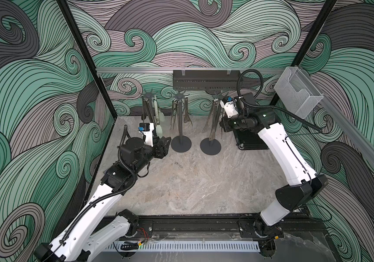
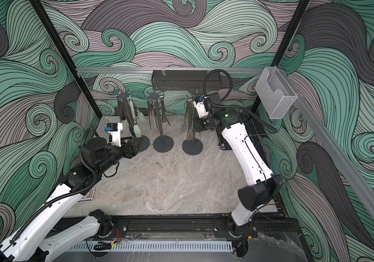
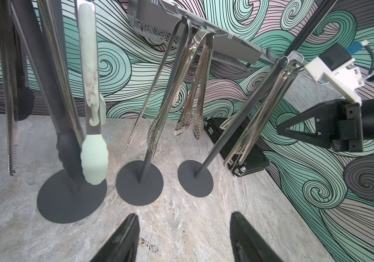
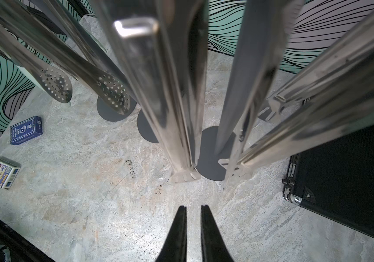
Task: Hang food tongs on kitchen utensil racks
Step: Hang the food tongs on the rack, then reset both arms
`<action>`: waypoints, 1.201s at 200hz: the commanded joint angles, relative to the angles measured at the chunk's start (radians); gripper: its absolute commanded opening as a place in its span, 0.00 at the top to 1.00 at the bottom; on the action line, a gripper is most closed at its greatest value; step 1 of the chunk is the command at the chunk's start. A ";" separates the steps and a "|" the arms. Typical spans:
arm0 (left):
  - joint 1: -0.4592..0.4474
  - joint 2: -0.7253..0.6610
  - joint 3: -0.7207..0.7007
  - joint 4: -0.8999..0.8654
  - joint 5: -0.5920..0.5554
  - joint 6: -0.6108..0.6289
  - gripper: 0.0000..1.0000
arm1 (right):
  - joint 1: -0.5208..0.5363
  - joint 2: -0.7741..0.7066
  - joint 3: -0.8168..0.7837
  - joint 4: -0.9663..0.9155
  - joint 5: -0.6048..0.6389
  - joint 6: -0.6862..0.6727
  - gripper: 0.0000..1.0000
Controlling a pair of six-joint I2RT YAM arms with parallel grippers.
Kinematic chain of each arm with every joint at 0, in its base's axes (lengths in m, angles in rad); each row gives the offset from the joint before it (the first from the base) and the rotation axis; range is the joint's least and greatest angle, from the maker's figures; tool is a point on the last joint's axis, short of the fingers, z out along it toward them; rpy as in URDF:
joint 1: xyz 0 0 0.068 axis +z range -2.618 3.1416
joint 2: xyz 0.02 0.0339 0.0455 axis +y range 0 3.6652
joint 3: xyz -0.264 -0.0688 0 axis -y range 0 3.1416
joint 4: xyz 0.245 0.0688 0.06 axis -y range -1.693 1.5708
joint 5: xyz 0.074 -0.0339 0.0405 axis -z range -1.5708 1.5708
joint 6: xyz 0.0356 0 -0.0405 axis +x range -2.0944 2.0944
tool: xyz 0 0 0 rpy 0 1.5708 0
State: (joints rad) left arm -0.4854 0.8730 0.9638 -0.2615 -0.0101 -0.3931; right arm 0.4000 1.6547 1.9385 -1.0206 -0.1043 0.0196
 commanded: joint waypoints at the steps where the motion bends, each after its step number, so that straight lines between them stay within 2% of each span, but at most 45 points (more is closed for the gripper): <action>1: 0.015 -0.001 0.004 -0.004 0.006 0.002 0.36 | 0.003 -0.011 0.002 0.010 0.012 0.006 0.78; 41: 0.071 0.000 0.006 -0.050 0.000 -0.002 0.35 | 0.002 -0.049 -0.012 0.010 0.016 0.001 0.63; 57: 0.109 -0.002 0.010 -0.070 -0.010 0.001 0.31 | 0.002 -0.076 -0.022 0.010 0.017 -0.004 0.58; 70: 0.148 0.004 0.016 -0.092 -0.017 0.012 0.28 | 0.002 -0.101 -0.030 0.010 0.018 -0.006 0.10; 72: 0.153 0.004 0.018 -0.094 -0.019 0.015 0.27 | 0.002 -0.106 -0.033 0.010 0.017 -0.007 0.04; 75: 0.161 0.008 0.019 -0.098 -0.025 0.018 0.26 | 0.002 -0.113 -0.035 0.010 0.017 -0.006 0.01; 110: 0.276 0.046 0.046 -0.130 -0.099 0.032 0.17 | -0.001 -0.207 -0.081 0.012 0.046 -0.002 0.01; 143: 0.360 0.069 0.075 -0.124 -0.255 0.147 0.10 | -0.013 -0.342 -0.199 0.051 0.149 0.011 0.01; 165: 0.419 0.055 0.026 -0.035 -0.303 0.268 0.07 | -0.032 -0.464 -0.348 0.137 0.316 0.027 0.01; 182: 0.473 0.019 -0.077 0.099 -0.334 0.336 0.07 | -0.072 -0.558 -0.493 0.230 0.478 0.039 0.01; 202: 0.538 -0.020 -0.210 0.231 -0.395 0.353 0.07 | -0.114 -0.680 -0.743 0.438 0.542 -0.045 0.01; 226: 0.629 0.001 -0.313 0.249 -0.414 0.245 0.08 | -0.126 -0.835 -1.129 0.883 0.649 -0.155 0.01; 240: 0.645 0.019 -0.371 0.257 -0.442 0.182 0.07 | -0.140 -0.880 -1.313 1.068 0.694 -0.156 0.01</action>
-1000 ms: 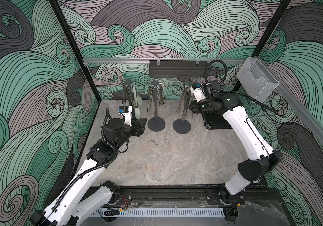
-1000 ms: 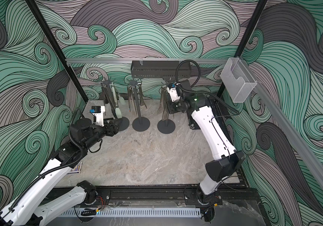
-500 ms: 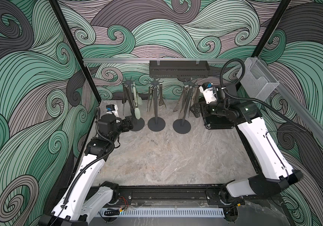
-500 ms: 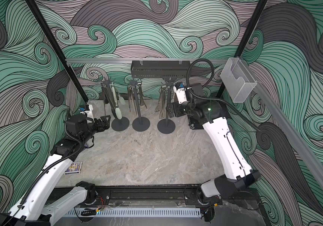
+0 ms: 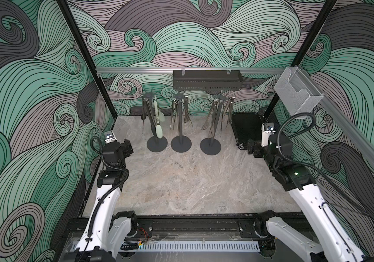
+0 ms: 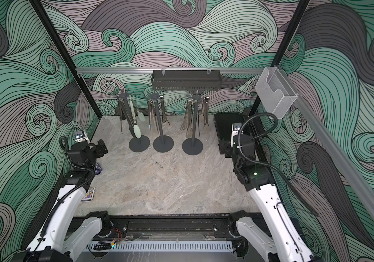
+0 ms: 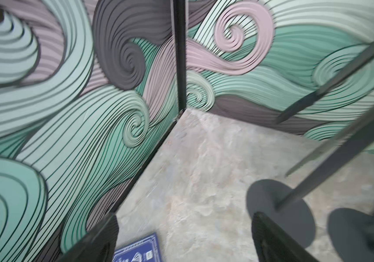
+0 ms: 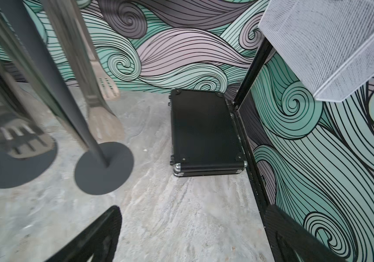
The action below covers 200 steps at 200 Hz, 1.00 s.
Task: Hang food tongs on kitchen utensil racks
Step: Reset both arms
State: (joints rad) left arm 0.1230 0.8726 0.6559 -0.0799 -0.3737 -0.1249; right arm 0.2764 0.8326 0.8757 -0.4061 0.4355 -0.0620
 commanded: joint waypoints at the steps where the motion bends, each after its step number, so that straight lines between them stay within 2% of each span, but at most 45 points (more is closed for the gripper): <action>1: 0.037 0.021 -0.068 0.077 -0.080 -0.088 0.07 | -0.018 -0.059 -0.261 0.462 0.160 -0.073 0.01; 29: 0.038 0.034 -0.239 0.280 -0.082 -0.119 0.10 | -0.055 0.013 -0.451 0.661 0.223 -0.031 0.01; 55: 0.037 0.053 -0.398 0.522 -0.036 -0.167 0.10 | -0.071 0.168 -0.619 1.021 0.247 0.004 0.01; 71: 0.037 0.142 -0.475 0.728 0.039 -0.152 0.09 | -0.091 0.306 -0.663 1.191 0.174 0.007 0.01; 82: 0.038 0.236 -0.475 0.828 0.101 -0.120 0.08 | -0.092 0.397 -0.684 1.359 0.136 -0.050 0.01; 89: 0.038 0.279 -0.456 0.851 0.155 -0.111 0.07 | -0.101 0.430 -0.697 1.424 0.070 -0.059 0.01; 96: 0.036 0.317 -0.433 0.859 0.217 -0.082 0.07 | -0.107 0.458 -0.684 1.429 0.058 -0.065 0.01; 105: 0.034 0.380 -0.403 0.886 0.276 -0.056 0.07 | -0.110 0.459 -0.647 1.347 0.055 -0.068 0.01; 118: 0.034 0.484 -0.389 0.969 0.330 -0.033 0.07 | -0.146 0.456 -0.630 1.309 -0.052 -0.096 0.01; 132: 0.033 0.600 -0.391 1.066 0.363 -0.020 0.06 | -0.168 0.465 -0.632 1.323 -0.076 -0.087 0.01; 142: 0.035 0.658 -0.389 1.149 0.396 0.004 0.04 | -0.194 0.444 -0.622 1.270 -0.144 -0.077 0.01; 151: 0.035 0.668 -0.371 1.131 0.418 0.012 0.02 | -0.213 0.430 -0.621 1.247 -0.214 -0.060 0.01; 160: 0.035 0.649 -0.331 1.021 0.437 0.024 0.02 | -0.236 0.408 -0.615 1.202 -0.285 -0.001 0.01; 168: 0.033 0.617 -0.275 0.859 0.447 0.017 0.01 | -0.288 0.423 -0.622 1.252 -0.428 0.083 0.01; 173: 0.029 0.629 -0.250 0.840 0.446 0.028 0.01 | -0.300 0.455 -0.621 1.298 -0.487 0.096 0.01; 184: 0.025 0.673 -0.232 0.877 0.517 0.073 0.01 | -0.302 0.498 -0.603 1.304 -0.477 0.065 0.01; 200: 0.018 0.647 -0.208 0.781 0.503 0.068 0.02 | -0.333 0.607 -0.593 1.395 -0.496 0.100 0.01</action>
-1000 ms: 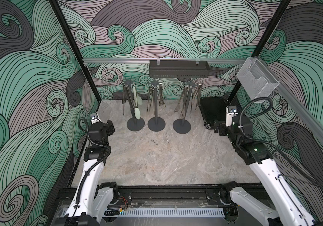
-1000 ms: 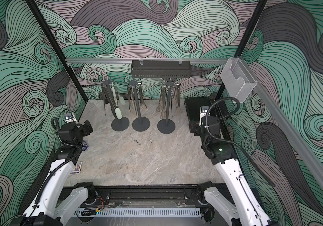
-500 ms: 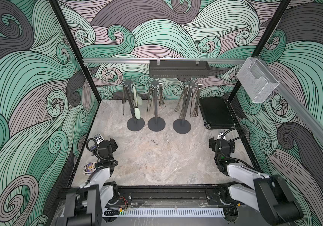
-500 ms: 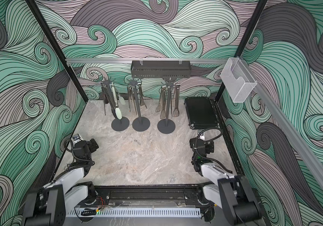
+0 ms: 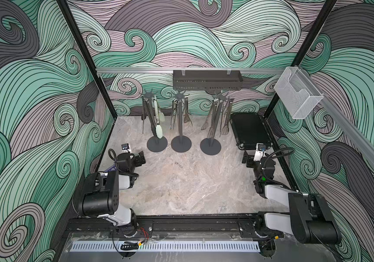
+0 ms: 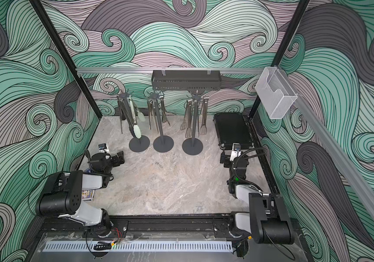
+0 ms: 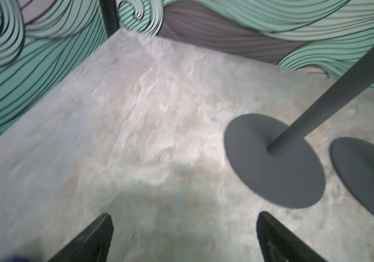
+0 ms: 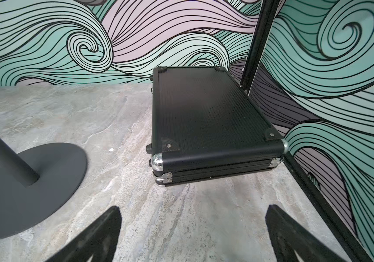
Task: Hang food tongs on kitchen utensil racks
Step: Reset both arms
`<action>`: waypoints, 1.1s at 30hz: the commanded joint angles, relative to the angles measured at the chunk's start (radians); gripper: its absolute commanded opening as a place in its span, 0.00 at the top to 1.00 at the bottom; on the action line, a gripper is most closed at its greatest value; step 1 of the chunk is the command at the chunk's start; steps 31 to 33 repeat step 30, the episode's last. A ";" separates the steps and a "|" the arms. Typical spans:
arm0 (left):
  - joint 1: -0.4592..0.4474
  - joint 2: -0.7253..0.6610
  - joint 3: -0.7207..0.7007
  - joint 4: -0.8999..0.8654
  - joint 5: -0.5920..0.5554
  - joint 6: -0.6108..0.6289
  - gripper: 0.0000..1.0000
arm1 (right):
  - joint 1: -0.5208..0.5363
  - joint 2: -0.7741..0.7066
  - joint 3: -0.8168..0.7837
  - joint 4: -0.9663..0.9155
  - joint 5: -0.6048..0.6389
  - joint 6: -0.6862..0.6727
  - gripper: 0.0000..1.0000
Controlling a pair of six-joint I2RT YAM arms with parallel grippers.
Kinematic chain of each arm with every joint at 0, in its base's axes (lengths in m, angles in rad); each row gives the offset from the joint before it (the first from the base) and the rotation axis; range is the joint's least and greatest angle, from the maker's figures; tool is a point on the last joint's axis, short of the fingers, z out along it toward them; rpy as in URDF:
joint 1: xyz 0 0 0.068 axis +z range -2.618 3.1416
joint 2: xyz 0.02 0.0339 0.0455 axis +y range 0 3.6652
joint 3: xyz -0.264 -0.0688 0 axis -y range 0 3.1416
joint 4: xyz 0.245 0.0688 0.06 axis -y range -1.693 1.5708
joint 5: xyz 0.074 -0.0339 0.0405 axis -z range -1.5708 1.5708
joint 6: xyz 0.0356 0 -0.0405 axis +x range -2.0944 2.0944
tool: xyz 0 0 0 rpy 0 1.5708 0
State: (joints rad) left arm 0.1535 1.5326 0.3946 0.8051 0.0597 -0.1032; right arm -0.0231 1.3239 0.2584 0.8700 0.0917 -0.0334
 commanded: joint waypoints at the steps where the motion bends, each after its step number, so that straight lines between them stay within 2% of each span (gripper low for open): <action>1: -0.012 -0.013 0.054 -0.105 0.068 0.047 0.02 | -0.035 0.124 0.024 0.132 -0.153 0.072 0.01; 3: -0.015 0.000 0.050 -0.074 0.071 0.053 0.01 | -0.034 0.265 0.029 0.288 -0.161 0.083 0.01; 5: -0.018 -0.007 0.056 -0.097 0.060 0.052 0.01 | -0.031 0.191 0.114 0.002 -0.171 0.058 0.01; 7: -0.023 -0.006 0.059 -0.101 0.049 0.055 0.01 | 0.021 0.244 0.137 0.049 -0.102 0.021 0.01; 9: -0.035 -0.004 0.070 -0.119 0.028 0.063 0.01 | 0.025 0.211 0.160 -0.058 -0.095 0.018 0.01; 11: -0.045 -0.005 0.076 -0.132 0.010 0.068 0.01 | 0.026 0.231 0.144 0.010 -0.093 0.020 0.01; 13: -0.046 -0.003 0.077 -0.132 0.010 0.069 0.02 | 0.026 0.214 0.156 -0.041 -0.093 0.017 0.01; 15: -0.048 -0.004 0.077 -0.132 0.007 0.070 0.01 | 0.030 0.222 0.141 0.002 -0.090 0.015 0.01; 25: -0.055 0.000 0.083 -0.142 0.000 0.078 0.01 | 0.032 0.217 0.145 -0.016 -0.088 0.014 0.01; 27: -0.057 -0.003 0.077 -0.132 0.038 0.096 0.01 | 0.032 0.215 0.147 -0.019 -0.086 0.014 0.01; 33: -0.057 -0.003 0.078 -0.133 0.039 0.096 0.02 | 0.032 0.215 0.147 -0.018 -0.086 0.013 0.01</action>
